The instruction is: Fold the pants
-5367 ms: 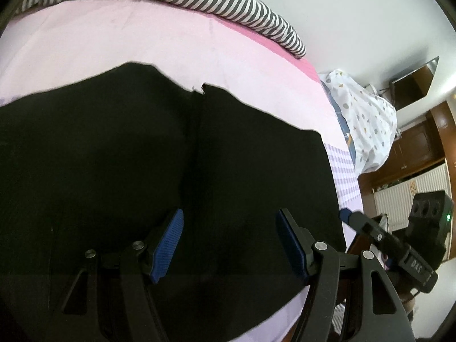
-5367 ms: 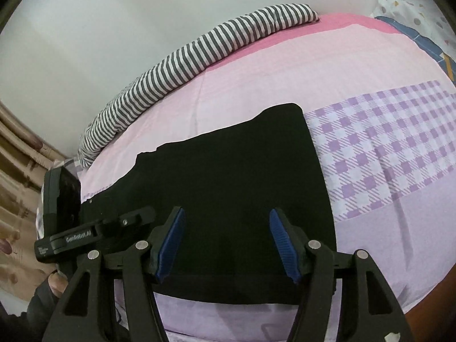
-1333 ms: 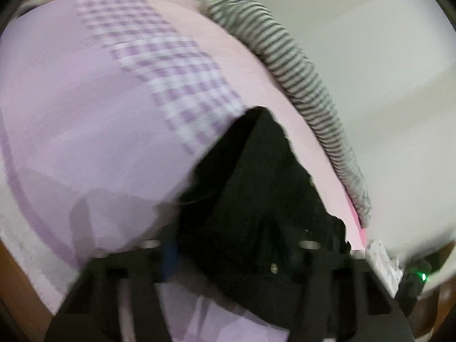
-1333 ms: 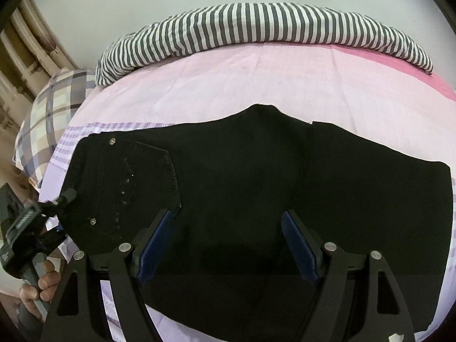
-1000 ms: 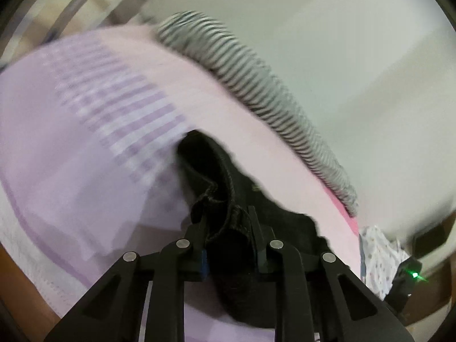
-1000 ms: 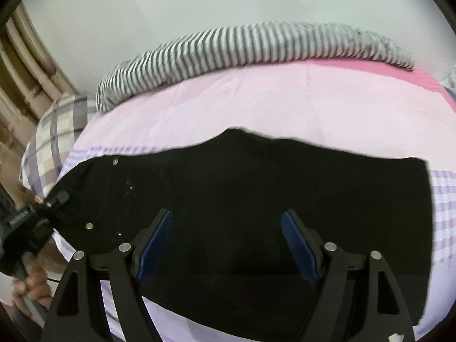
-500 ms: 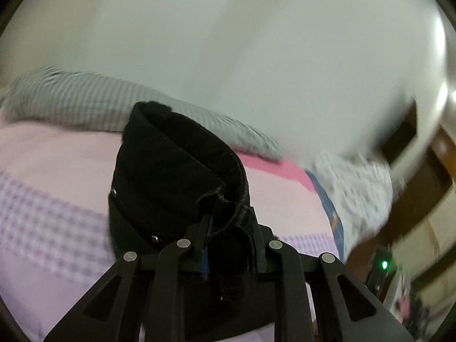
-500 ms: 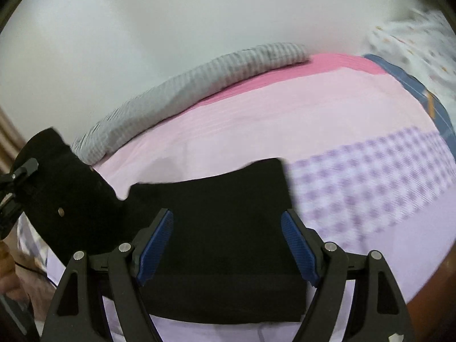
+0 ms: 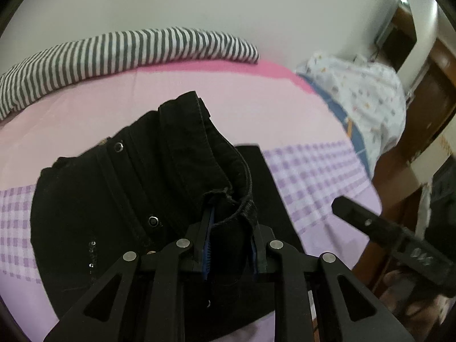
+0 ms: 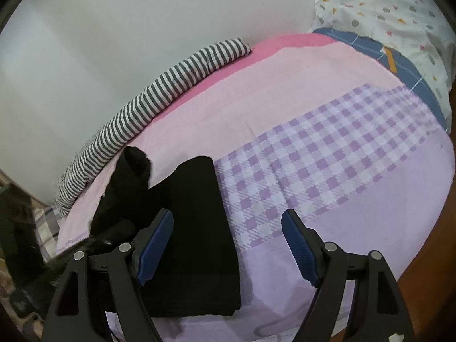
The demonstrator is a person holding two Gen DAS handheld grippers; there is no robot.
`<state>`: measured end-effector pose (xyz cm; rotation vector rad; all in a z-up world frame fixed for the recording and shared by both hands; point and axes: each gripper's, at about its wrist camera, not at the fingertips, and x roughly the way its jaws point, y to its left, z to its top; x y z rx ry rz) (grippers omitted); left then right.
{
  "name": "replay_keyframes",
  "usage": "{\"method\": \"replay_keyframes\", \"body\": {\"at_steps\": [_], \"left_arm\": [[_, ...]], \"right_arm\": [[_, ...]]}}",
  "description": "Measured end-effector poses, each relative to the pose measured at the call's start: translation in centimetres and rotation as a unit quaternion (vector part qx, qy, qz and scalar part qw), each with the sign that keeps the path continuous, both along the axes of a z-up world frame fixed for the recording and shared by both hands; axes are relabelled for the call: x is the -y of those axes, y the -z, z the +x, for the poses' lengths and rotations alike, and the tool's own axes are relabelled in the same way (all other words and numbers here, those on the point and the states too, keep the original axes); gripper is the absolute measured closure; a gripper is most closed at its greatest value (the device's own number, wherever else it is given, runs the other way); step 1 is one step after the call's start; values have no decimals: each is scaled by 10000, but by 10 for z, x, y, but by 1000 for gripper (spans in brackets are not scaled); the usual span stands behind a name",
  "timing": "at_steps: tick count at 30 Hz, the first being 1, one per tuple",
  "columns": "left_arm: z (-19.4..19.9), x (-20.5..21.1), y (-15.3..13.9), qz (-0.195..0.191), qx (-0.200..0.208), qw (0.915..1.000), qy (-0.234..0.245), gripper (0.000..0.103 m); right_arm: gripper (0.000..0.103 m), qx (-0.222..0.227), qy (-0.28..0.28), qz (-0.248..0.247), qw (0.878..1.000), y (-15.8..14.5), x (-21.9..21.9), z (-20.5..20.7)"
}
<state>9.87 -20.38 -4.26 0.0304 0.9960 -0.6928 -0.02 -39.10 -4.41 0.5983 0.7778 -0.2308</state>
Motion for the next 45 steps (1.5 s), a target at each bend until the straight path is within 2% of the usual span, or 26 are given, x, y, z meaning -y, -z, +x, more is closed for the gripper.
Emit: {"method": "replay_keyframes", "body": {"at_steps": [2,5,9,11,14,16,21,26,29,35,38,42,43,44,45], "left_arm": [[-4,4,4,107,41,9999,59,79],[-10,4,-2,131,47,9996,226,71],[-24,-17,-18,-262,-43,9981,561,67],[-33,-35,-29,-408,119,9974,581,64],[-39,-63,-32,-317,343,9983,344,51],[-37,-76,-25,-148,359,9990,219,51],[-25,-105,4,102,-108,9996,-258,51],[-34,-108,23,367,-208,9991,-2,51],[-42,-107,28,455,-198,9986,175,51],[-42,-114,39,272,-455,9985,130,51],[-41,-115,40,255,-466,9985,125,51],[-41,-113,42,274,-476,9984,118,51],[-42,-113,43,271,-472,9984,117,51],[-42,-114,43,263,-472,9985,122,51],[-42,-112,43,267,-471,9985,122,51]], "right_arm": [[27,-25,-68,26,10000,2,-2,2],[26,-37,-170,-20,9998,2,-5,3],[27,-26,-280,56,9996,3,-7,5],[27,-12,-365,87,9993,5,-9,6],[27,-30,-689,271,9973,8,-17,12],[27,-49,-995,499,9938,12,-23,18],[33,-229,-1534,972,9831,26,-30,36],[33,-429,-1721,1207,9767,37,-19,49],[33,-541,-2030,1407,9675,44,-14,61],[35,-461,-2410,1568,9567,55,-7,97],[26,-402,-2707,1696,9468,55,-4,117],[24,-434,-3022,1721,9366,54,-11,135],[25,-448,-3096,1709,9343,54,-12,135],[37,-462,-3231,1823,9275,54,-15,137],[45,-531,-3442,2190,9114,60,-20,137]]}}
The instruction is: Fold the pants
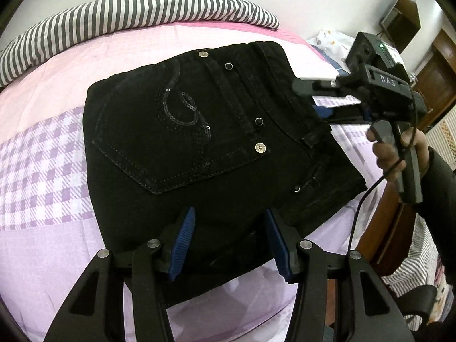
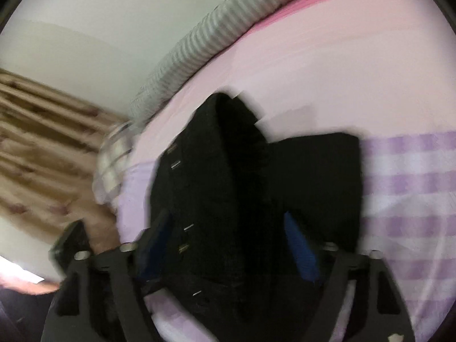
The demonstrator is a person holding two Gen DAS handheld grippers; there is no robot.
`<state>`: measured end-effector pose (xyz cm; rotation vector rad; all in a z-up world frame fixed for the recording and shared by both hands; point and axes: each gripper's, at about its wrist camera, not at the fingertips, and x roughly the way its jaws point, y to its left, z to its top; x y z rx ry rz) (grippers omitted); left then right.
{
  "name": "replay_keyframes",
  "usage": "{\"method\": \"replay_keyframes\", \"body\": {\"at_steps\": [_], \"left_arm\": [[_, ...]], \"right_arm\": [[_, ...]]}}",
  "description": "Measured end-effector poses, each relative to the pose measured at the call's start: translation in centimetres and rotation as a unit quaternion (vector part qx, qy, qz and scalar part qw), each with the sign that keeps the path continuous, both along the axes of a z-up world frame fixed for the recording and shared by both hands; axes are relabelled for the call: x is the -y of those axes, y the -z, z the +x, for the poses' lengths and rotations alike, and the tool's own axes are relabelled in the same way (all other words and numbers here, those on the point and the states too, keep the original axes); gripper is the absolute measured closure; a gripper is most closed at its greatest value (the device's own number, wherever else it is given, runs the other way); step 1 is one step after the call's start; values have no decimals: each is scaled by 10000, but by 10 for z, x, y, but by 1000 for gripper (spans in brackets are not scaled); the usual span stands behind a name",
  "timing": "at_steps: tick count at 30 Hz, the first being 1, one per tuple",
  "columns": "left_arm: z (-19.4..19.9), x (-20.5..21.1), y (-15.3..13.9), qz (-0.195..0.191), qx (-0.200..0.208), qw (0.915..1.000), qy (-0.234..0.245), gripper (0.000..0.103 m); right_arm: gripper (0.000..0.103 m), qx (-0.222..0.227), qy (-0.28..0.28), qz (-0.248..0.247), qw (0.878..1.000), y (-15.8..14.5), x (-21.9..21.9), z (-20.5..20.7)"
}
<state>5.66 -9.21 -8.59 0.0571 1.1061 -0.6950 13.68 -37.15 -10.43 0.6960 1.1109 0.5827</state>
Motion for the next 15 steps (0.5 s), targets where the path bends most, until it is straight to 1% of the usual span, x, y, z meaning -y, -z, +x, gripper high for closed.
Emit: {"method": "replay_keyframes", "body": {"at_steps": [1,2,3,4,5,6,7,8,9,11,12,15], "left_arm": [[0,1,1,2,1,10000,1,51],[0,0,1,-14,8,10000,8,51],[1,1,1,-17,10,10000,8,51],[1,1,1,-26,24,10000,13,51],[1,1,1,-31,32,10000,12,51],[1,1,0,-34,35,10000,9,51],[1,1,0,-34,37,10000,8,51],[2,1,0,-36,36,10000,9,51],[2,1,0,-43,32,10000,11,51],[3,-1,0,-65,21,10000,2,51],[3,-3,-1,-95,25,10000,-3,51],[3,-9,-7,-192,77,9998,-78,51]], "right_arm": [[45,-39,-77,-11,10000,2,-4,-1],[47,40,-192,-264,9995,2,-10,-3],[47,143,-301,-355,9988,1,-14,-6],[48,140,-268,-318,9990,2,-13,-6],[51,88,-143,-218,9996,3,-9,-5],[59,8,100,-73,9999,5,-4,-3],[63,-52,268,-31,9996,7,-1,-3],[73,-126,460,7,9989,9,2,-4],[79,-154,605,-63,9980,8,0,-6],[85,-76,724,-354,9967,0,-8,-14],[88,28,825,-503,9953,-9,-14,-20],[90,136,1050,-739,9916,-30,-23,-31]]}}
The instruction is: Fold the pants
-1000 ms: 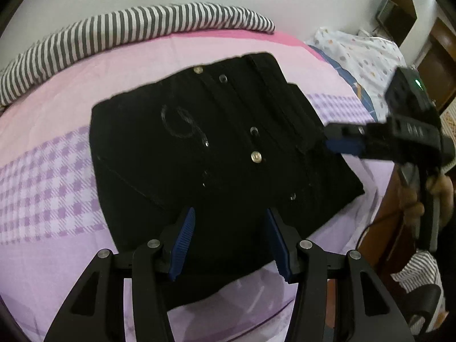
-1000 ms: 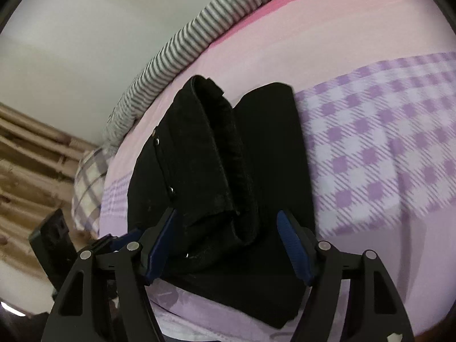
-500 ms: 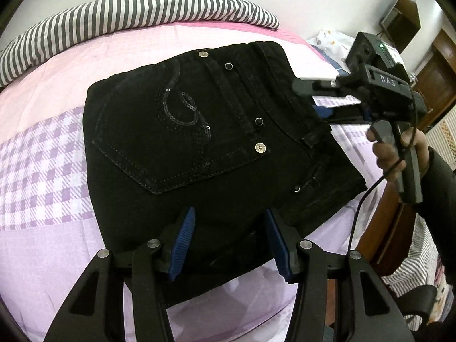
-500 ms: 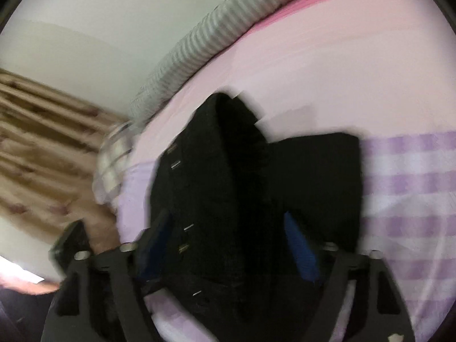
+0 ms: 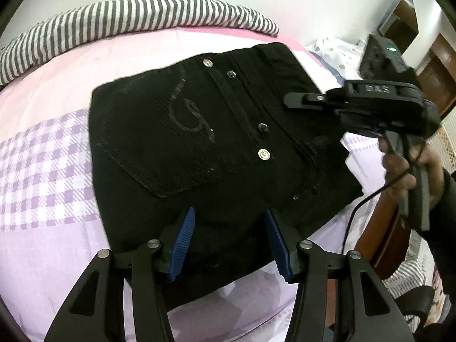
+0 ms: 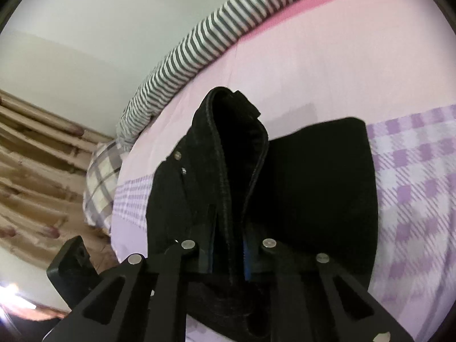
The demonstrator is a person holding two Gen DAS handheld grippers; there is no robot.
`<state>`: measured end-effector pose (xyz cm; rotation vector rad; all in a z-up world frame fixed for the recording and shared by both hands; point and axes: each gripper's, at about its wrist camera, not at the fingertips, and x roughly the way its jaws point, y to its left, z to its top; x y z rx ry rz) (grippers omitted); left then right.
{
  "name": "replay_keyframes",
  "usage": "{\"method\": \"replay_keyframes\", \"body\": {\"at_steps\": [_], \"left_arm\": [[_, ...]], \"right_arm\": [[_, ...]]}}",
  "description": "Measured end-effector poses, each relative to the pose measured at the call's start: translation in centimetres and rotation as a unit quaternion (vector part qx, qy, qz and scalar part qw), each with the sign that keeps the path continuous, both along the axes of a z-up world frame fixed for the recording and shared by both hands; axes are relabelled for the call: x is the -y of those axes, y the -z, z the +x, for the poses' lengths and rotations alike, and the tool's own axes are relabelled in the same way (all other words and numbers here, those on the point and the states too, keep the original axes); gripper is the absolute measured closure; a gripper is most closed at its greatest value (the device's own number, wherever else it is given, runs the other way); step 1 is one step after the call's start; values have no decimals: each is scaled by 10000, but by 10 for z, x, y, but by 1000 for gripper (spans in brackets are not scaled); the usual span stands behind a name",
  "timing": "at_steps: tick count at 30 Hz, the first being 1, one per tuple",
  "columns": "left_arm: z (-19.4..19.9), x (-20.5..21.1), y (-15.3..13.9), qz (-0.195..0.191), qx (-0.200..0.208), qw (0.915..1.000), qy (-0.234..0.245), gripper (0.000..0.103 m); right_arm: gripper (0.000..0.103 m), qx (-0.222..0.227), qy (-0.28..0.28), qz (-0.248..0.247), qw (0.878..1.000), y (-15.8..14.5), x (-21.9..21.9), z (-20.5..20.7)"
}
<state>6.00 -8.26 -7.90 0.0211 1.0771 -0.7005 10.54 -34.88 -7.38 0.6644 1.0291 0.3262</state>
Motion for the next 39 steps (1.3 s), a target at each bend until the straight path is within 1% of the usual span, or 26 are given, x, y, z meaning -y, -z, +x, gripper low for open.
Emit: {"method": "replay_keyframes", "body": {"at_steps": [2,5,8,9,11,13,15,18,20,22,23,25,26,28,29,32,33,39], "left_arm": [[-1,-7,-7,-120,103,9999,-60,51],[-2,-18,-17,-428,145,9989,-83,51],[-1,-21,-17,-512,58,9987,-16,50],[0,-20,-14,-461,26,9989,-2,50],[2,-18,-9,-391,-80,9992,42,50],[3,-15,-5,-365,-152,9992,52,50],[4,-11,-2,-276,-162,9995,53,50],[5,1,3,65,-159,9998,71,50],[5,9,6,333,-70,9994,119,50],[1,16,4,550,92,9983,167,50],[1,19,5,607,118,9979,173,50],[2,21,5,655,148,9976,173,50],[2,21,6,657,148,9976,168,50],[3,22,5,681,163,9974,162,50],[2,22,4,704,177,9972,162,50],[-3,23,3,805,263,9962,182,50],[-5,23,3,825,285,9960,189,50],[-12,21,1,902,304,9952,213,50]], "right_arm": [[90,144,32,-356,9993,-18,-11,-8],[91,292,124,-595,9977,-36,-16,-17],[91,307,324,-794,9958,-43,-14,-27],[91,289,383,-866,9951,-41,-12,-28],[91,155,595,-844,9945,-34,2,-33],[91,98,739,-986,9923,-25,14,-35],[91,-72,826,-1016,9914,-10,25,-33],[90,-205,825,-1247,9885,5,25,-28],[89,-221,873,-1302,9874,6,23,-28],[84,-196,849,-1502,9848,4,21,-28],[78,-188,855,-1609,9831,3,18,-29],[75,-189,869,-1766,9803,1,10,-31],[71,-175,868,-1849,9788,0,9,-33],[69,-162,848,-1962,9768,-2,7,-38],[65,-194,847,-2027,9754,-2,5,-40],[64,-184,858,-2045,9749,-3,7,-50],[62,-191,865,-2060,9745,-4,8,-55],[60,-182,919,-2127,9726,-5,4,-69]]}}
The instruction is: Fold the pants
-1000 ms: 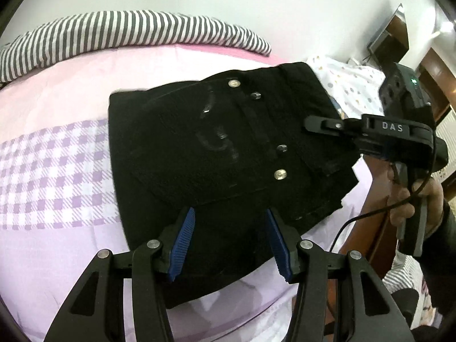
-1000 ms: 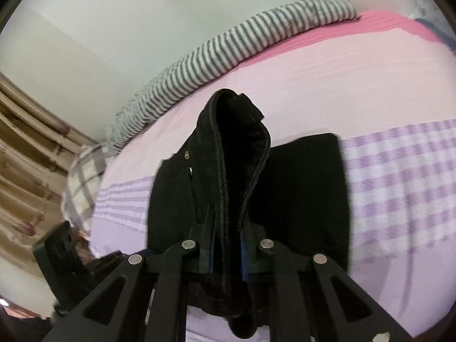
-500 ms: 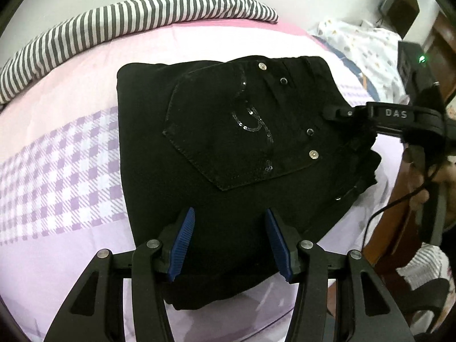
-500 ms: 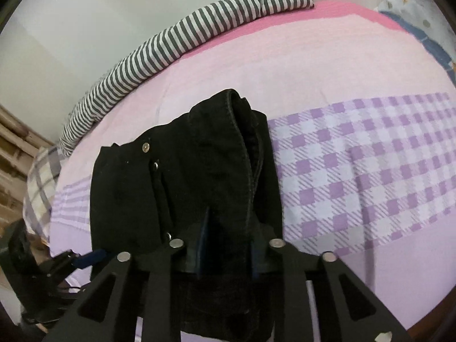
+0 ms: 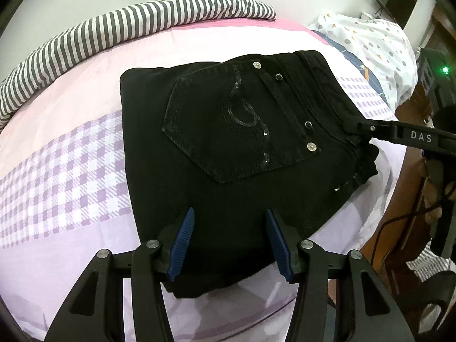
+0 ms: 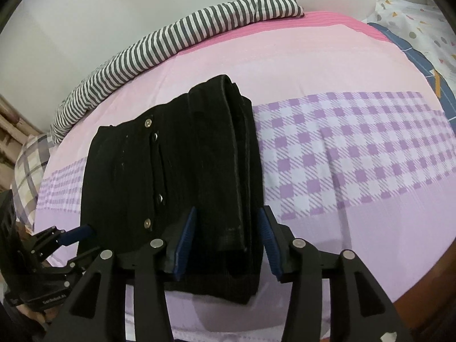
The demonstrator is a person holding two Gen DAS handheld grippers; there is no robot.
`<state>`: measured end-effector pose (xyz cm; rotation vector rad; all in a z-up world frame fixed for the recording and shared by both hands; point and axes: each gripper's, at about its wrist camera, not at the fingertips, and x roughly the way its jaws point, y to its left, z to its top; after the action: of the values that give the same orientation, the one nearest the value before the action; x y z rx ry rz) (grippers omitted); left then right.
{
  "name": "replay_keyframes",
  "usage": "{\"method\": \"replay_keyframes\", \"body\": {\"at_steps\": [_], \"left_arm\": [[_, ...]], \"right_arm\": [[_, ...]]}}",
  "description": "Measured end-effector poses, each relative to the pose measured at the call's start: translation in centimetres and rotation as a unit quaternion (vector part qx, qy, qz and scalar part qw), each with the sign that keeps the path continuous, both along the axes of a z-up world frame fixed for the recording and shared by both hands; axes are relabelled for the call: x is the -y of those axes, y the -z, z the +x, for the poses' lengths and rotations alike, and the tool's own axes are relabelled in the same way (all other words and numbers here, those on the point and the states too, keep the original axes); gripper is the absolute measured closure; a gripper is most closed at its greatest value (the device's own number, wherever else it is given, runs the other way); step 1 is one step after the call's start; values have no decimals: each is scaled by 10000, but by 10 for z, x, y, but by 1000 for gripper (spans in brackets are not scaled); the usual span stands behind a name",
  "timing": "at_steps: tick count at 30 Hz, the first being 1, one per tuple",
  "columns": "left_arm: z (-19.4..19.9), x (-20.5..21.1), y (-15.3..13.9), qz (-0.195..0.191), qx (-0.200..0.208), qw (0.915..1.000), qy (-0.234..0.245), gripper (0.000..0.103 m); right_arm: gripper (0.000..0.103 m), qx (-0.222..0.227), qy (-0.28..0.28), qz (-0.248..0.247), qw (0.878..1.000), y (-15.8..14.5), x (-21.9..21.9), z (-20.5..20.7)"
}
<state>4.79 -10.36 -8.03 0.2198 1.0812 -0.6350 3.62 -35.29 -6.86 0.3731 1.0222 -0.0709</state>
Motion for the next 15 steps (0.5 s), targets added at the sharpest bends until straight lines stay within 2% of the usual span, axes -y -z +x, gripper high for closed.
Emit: {"method": "replay_keyframes", "body": {"at_steps": [4,7,15], "left_arm": [[-6,1,1,97,37,9999,43,49],[-10,2,2,205,103,9997,68,48],[-13,5,3,264,136,9995,56,46]], "right_arm": [[55,21,69,45,10000,3,2,-9],[54,38,89,83,9999,7,4,-11],[49,16,106,244,9996,13,9,-9]]}}
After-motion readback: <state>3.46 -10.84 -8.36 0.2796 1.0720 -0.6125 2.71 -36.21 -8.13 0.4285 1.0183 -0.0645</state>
